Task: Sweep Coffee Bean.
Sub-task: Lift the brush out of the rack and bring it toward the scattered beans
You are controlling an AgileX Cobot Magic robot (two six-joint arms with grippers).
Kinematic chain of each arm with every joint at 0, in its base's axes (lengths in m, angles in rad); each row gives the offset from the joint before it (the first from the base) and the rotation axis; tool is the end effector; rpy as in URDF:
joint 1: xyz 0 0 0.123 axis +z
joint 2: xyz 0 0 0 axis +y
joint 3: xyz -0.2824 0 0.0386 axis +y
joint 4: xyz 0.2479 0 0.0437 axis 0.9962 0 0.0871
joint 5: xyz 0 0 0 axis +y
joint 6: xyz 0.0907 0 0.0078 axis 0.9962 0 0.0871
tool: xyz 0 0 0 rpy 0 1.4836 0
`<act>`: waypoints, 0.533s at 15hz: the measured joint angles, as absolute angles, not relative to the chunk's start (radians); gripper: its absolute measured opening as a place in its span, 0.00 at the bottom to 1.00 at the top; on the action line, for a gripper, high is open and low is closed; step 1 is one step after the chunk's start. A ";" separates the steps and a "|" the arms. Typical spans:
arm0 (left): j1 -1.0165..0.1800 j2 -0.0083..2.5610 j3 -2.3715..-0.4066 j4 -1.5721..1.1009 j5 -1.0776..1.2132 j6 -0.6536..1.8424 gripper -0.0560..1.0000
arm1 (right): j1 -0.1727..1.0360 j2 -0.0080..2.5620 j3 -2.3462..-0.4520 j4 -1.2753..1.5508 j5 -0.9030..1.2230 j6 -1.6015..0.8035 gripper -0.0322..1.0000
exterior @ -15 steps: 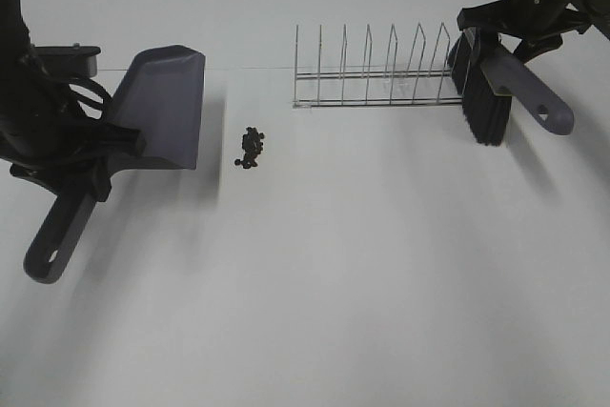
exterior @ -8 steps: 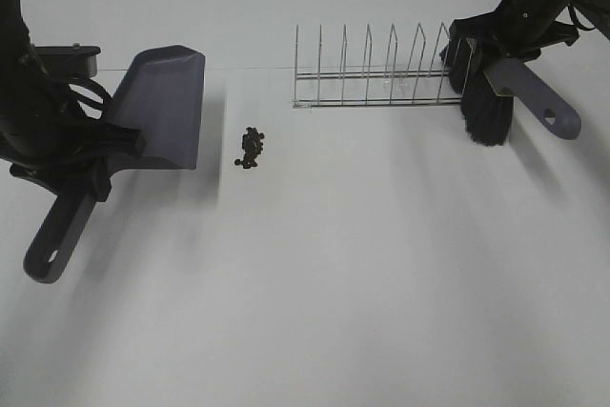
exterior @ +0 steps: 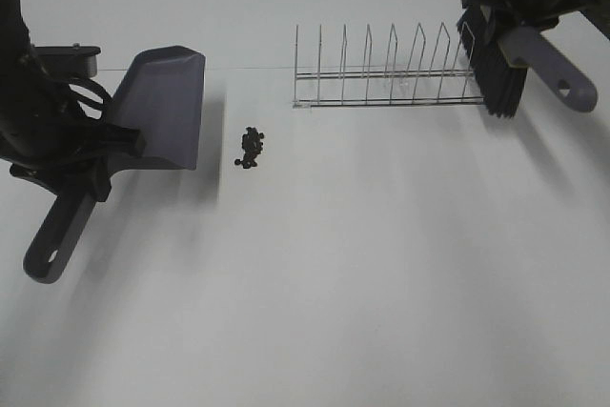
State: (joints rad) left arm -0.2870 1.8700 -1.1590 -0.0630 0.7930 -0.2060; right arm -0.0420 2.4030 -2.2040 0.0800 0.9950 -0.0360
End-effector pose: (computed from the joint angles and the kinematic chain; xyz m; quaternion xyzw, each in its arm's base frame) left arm 0.3349 -0.1031 0.1629 0.0201 0.9965 -0.0421 0.0687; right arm 0.5269 -0.0160 0.1972 0.0164 0.9724 0.0287 0.2310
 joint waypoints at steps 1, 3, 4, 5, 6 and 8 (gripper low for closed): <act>-0.287 1.870 -1.159 -0.063 0.793 -0.206 0.36 | -0.043 2.356 -2.204 0.074 1.009 -0.036 0.29; -0.287 1.870 -1.159 -0.063 0.793 -0.206 0.36 | -0.043 2.255 -2.204 0.067 1.075 -0.034 0.29; -0.287 1.870 -1.159 -0.063 0.793 -0.206 0.36 | -0.043 2.255 -2.204 0.067 1.075 -0.034 0.29; -0.287 1.870 -1.159 -0.061 0.793 -0.206 0.36 | -0.042 2.202 -2.204 0.066 1.143 -0.030 0.29; -0.287 1.870 -1.159 -0.060 0.794 -0.206 0.36 | -0.038 2.185 -2.204 0.060 1.179 -0.030 0.29; -0.287 1.870 -1.159 -0.048 0.811 -0.206 0.36 | -0.012 2.165 -2.204 0.025 1.224 -0.029 0.29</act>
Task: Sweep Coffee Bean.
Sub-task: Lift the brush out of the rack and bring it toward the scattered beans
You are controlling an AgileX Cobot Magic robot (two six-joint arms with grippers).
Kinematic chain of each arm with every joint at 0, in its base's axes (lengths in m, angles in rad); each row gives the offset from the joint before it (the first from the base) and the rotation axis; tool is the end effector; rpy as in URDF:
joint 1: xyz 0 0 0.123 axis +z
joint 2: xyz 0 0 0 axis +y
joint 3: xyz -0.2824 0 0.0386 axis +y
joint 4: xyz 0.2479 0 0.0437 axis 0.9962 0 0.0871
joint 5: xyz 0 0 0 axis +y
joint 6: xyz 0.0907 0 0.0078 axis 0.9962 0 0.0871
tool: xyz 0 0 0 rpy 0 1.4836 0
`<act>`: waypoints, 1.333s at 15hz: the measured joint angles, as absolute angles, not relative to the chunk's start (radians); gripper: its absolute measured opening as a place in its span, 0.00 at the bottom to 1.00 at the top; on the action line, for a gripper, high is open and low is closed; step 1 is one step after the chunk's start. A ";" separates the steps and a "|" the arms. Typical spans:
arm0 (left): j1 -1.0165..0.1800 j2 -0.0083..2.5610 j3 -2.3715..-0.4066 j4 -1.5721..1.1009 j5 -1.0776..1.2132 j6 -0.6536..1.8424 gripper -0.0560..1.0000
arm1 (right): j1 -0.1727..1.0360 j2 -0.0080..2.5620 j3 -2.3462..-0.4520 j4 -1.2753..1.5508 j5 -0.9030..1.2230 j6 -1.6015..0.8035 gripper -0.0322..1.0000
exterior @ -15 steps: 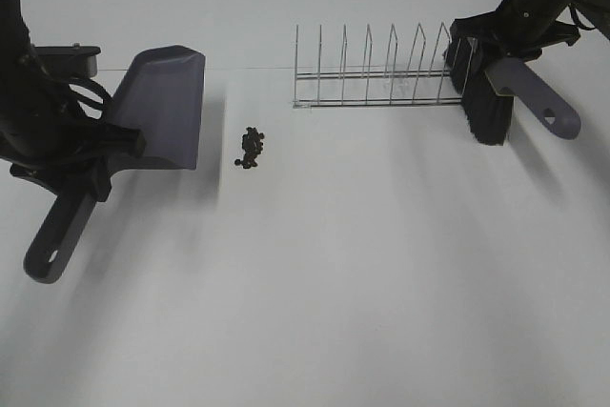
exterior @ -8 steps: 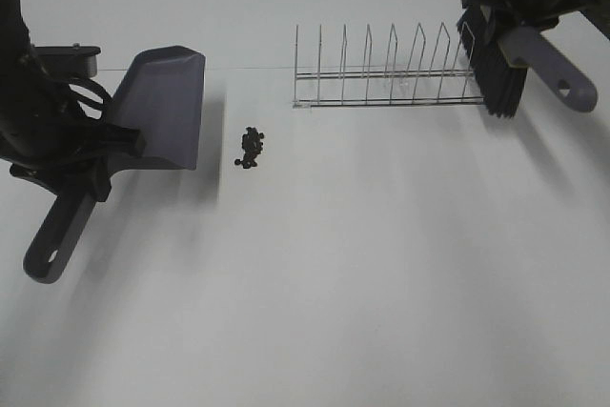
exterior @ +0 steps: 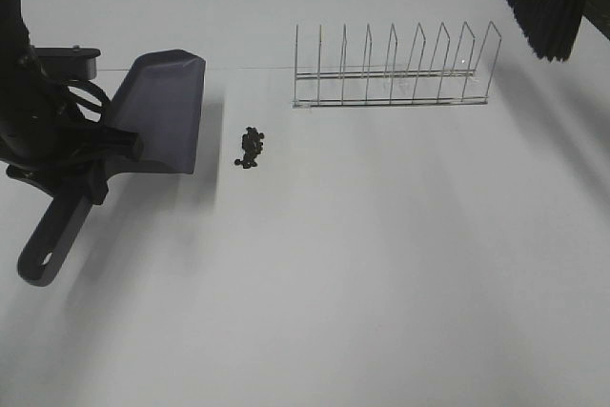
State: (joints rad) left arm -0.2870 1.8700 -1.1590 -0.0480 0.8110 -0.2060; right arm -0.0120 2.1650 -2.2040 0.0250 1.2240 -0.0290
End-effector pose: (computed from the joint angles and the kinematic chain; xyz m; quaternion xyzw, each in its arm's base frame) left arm 0.3336 -0.1018 0.1627 0.0251 0.9972 -0.0345 0.0614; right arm 0.4774 -0.0036 0.3076 -0.0069 0.9721 0.0076 0.2345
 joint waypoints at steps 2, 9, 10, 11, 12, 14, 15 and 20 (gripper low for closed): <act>-0.287 1.870 -1.159 -0.019 0.850 -0.206 0.36 | 0.044 2.151 -2.197 -0.032 1.229 -0.008 0.29; -0.289 1.950 -1.159 0.033 0.867 -0.240 0.36 | 0.248 2.168 -2.193 -0.124 1.234 0.121 0.29; -0.298 1.977 -1.159 0.034 0.857 -0.240 0.36 | 0.260 2.185 -2.193 -0.128 1.234 0.133 0.29; -0.313 2.001 -1.159 0.034 0.843 -0.242 0.36 | 0.266 2.203 -2.189 -0.128 1.232 0.149 0.29; -0.330 2.021 -1.159 0.033 0.822 -0.250 0.36 | 0.274 2.217 -2.174 -0.132 1.232 0.153 0.29; -0.357 2.056 -1.159 0.032 0.787 -0.275 0.36 | 0.287 2.237 -2.108 -0.135 1.231 0.153 0.29; -0.362 2.064 -1.163 0.032 0.784 -0.284 0.36 | 0.298 2.246 -2.075 -0.137 1.231 0.153 0.29; -0.364 2.095 -1.207 0.018 0.798 -0.288 0.36 | 0.371 2.371 -2.018 -0.138 1.200 0.153 0.29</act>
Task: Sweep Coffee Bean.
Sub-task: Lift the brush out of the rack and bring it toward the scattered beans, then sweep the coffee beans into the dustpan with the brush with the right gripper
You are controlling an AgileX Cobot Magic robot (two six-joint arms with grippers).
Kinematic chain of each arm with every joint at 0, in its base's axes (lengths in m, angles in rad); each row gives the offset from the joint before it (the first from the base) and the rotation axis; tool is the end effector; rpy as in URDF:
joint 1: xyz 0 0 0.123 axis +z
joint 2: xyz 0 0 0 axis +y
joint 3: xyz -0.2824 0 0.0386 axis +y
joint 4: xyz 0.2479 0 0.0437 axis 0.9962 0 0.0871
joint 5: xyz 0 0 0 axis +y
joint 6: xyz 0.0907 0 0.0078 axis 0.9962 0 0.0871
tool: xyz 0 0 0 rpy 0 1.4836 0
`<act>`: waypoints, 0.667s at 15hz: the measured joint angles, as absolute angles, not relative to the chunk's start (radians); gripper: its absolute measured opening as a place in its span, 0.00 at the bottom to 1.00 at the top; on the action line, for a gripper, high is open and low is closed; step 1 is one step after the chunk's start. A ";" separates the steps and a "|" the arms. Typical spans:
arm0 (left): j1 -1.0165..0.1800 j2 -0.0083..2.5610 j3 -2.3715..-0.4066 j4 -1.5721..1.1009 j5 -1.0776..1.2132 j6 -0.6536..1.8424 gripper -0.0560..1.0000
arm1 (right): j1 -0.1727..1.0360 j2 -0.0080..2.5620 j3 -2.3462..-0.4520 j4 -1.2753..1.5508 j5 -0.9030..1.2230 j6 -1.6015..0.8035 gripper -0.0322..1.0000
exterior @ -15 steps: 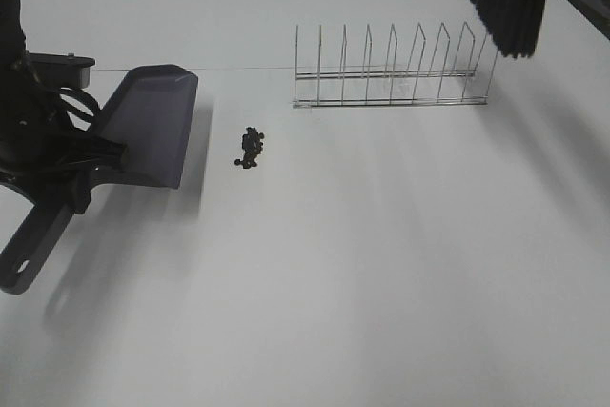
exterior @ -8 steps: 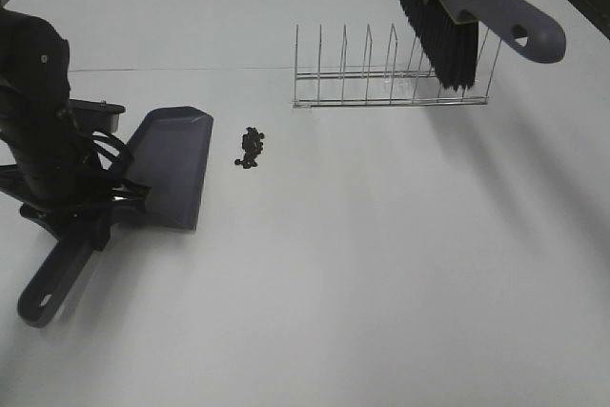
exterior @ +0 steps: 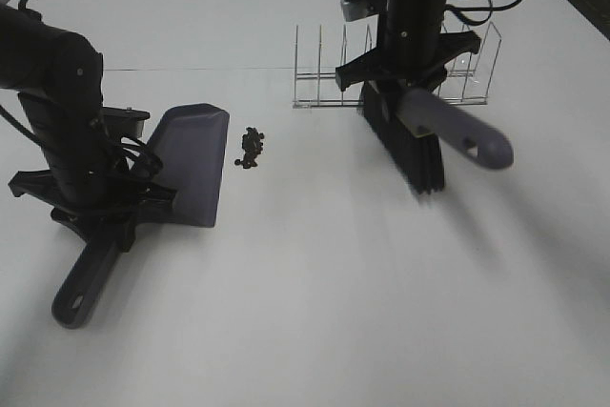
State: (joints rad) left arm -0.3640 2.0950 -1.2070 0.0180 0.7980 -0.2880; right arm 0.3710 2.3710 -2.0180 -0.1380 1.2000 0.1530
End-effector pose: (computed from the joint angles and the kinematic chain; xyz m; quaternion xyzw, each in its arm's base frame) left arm 0.3391 -0.1279 0.0924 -0.0444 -0.9989 -0.0105 0.0112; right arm 0.4580 0.1656 0.1575 -0.1298 0.9880 -0.0497 0.0675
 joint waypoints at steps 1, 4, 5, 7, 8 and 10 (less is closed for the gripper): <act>-0.364 2.095 -1.207 0.017 0.799 -0.288 0.36 | 0.394 2.388 -2.018 -0.139 1.178 0.155 0.29; -0.364 2.097 -1.207 0.016 0.799 -0.288 0.36 | 0.492 2.430 -2.022 -0.151 1.127 0.157 0.29; -0.364 2.097 -1.207 0.015 0.799 -0.288 0.36 | 0.506 2.435 -2.022 -0.155 1.122 0.157 0.29; -0.364 2.097 -1.207 0.015 0.799 -0.287 0.36 | 0.568 2.458 -2.022 -0.163 1.100 0.165 0.29; -0.364 2.097 -1.207 0.015 0.799 -0.287 0.36 | 0.592 2.464 -2.022 -0.161 1.089 0.168 0.29; -0.364 2.097 -1.207 0.011 0.799 -0.287 0.36 | 0.634 2.465 -2.036 -0.127 1.062 0.170 0.29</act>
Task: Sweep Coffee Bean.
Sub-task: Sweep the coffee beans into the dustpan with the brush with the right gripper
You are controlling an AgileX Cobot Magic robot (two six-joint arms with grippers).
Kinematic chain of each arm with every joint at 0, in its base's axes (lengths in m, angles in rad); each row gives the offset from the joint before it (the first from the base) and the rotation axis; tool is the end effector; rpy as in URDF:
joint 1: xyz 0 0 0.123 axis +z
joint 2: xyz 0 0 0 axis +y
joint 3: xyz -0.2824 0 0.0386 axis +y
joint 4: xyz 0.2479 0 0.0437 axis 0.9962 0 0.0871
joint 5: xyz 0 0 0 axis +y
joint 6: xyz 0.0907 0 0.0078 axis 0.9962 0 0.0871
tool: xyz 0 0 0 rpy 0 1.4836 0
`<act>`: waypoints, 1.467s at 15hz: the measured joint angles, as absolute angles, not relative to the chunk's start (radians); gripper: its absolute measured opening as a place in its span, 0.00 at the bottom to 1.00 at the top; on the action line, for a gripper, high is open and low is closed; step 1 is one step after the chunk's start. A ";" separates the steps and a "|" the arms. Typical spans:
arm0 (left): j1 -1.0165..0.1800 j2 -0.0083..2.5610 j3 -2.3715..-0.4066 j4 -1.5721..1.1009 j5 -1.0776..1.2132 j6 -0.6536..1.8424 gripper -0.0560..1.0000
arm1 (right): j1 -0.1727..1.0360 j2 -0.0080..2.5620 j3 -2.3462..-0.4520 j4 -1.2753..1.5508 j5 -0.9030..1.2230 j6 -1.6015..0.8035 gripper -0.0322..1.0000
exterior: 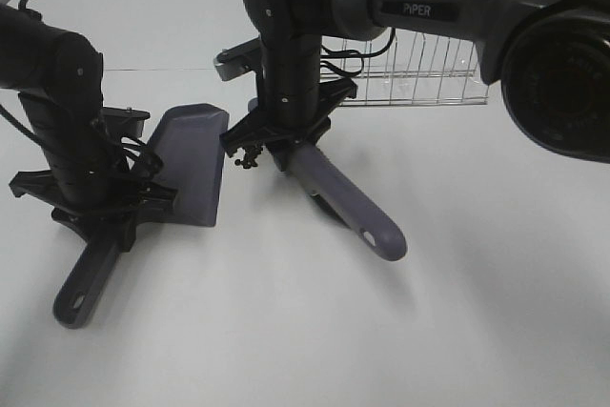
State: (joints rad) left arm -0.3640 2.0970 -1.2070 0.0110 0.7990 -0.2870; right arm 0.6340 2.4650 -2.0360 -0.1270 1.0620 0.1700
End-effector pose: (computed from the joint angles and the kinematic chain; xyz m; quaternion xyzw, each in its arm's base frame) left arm 0.3388 -0.1283 0.0917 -0.0424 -0.9990 -0.0086 0.0134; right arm 0.4114 0.2900 0.1172 -0.2541 0.9618 -0.0206 0.0992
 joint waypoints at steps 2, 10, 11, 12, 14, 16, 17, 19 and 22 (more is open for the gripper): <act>-0.364 2.097 -1.207 0.007 0.799 -0.287 0.36 | 0.665 2.465 -2.068 -0.081 1.047 0.169 0.29; -0.364 2.097 -1.209 0.006 0.805 -0.287 0.36 | 0.689 2.480 -2.304 0.034 1.150 0.119 0.29; -0.364 2.097 -1.209 0.006 0.806 -0.287 0.36 | 0.689 2.480 -2.348 -0.007 1.185 0.119 0.29; -0.364 2.098 -1.209 0.006 0.807 -0.287 0.36 | 0.689 2.480 -2.381 -0.059 1.212 0.118 0.29; -0.364 2.098 -1.209 0.006 0.807 -0.287 0.36 | 0.689 2.480 -2.426 -0.162 1.218 0.118 0.29; -0.364 2.098 -1.209 0.006 0.807 -0.287 0.36 | 0.688 2.479 -2.428 -0.236 1.222 0.118 0.29; -0.364 2.098 -1.209 0.006 0.807 -0.287 0.36 | 0.684 2.479 -2.428 -0.247 1.223 0.118 0.29; -0.364 2.098 -1.210 0.006 0.807 -0.287 0.36 | 0.657 2.479 -2.428 -0.254 1.223 0.118 0.29; -0.364 2.098 -1.212 0.006 0.810 -0.287 0.36 | 0.575 2.479 -2.423 -0.258 1.223 0.118 0.29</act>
State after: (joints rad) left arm -0.3640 2.0980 -1.2120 0.0060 0.8100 -0.2870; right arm 0.5750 2.4790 -2.4230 -0.2580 1.2230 0.1180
